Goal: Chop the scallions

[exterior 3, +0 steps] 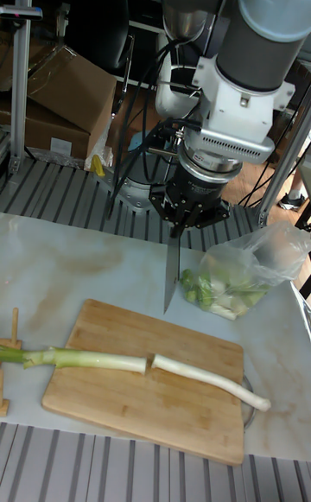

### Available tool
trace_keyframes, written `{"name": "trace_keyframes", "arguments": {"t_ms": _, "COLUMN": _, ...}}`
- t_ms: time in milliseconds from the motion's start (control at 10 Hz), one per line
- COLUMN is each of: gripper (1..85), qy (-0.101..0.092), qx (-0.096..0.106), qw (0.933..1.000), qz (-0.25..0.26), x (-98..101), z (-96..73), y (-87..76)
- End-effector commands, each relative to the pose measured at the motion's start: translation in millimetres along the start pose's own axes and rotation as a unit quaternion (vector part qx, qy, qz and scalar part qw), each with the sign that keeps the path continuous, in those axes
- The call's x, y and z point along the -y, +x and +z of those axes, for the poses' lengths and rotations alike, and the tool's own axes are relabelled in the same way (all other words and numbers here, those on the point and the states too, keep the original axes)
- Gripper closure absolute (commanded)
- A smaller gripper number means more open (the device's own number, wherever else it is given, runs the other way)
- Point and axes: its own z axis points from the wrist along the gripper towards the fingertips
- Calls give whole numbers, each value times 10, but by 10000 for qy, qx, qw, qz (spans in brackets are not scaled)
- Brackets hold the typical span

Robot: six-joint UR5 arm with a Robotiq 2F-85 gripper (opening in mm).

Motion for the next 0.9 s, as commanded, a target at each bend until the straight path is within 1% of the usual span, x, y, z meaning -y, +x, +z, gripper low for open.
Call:
{"name": "trace_keyframes", "arguments": {"t_ms": 0, "gripper": 843, "qy": -157, "qx": 62, "qw": 9999, "qz": 21, "x": -15, "z": -82, "y": 11}}
{"name": "trace_keyframes", "arguments": {"t_ms": 100, "gripper": 843, "qy": -208, "qx": 135, "qw": 9997, "qz": 10, "x": -5, "z": -126, "y": -39}}
{"name": "trace_keyframes", "arguments": {"t_ms": 200, "gripper": 843, "qy": -285, "qx": 159, "qw": 9995, "qz": -1, "x": 9, "z": -180, "y": -66}}
{"name": "trace_keyframes", "arguments": {"t_ms": 300, "gripper": 843, "qy": -354, "qx": 268, "qw": 9990, "qz": 1, "x": 11, "z": -215, "y": -135}}
{"name": "trace_keyframes", "arguments": {"t_ms": 400, "gripper": 843, "qy": -301, "qx": 350, "qw": 9989, "qz": -5, "x": 39, "z": -216, "y": -178}}
{"name": "trace_keyframes", "arguments": {"t_ms": 500, "gripper": 843, "qy": -204, "qx": 382, "qw": 9991, "qz": -43, "x": 89, "z": -214, "y": -194}}
{"name": "trace_keyframes", "arguments": {"t_ms": 600, "gripper": 843, "qy": -175, "qx": 561, "qw": 9982, "qz": -125, "x": 101, "z": -223, "y": -286}}
{"name": "trace_keyframes", "arguments": {"t_ms": 700, "gripper": 843, "qy": -183, "qx": 630, "qw": 9977, "qz": -180, "x": 94, "z": -227, "y": -321}}
{"name": "trace_keyframes", "arguments": {"t_ms": 800, "gripper": 843, "qy": -81, "qx": 636, "qw": 9977, "qz": -236, "x": 146, "z": -226, "y": -325}}
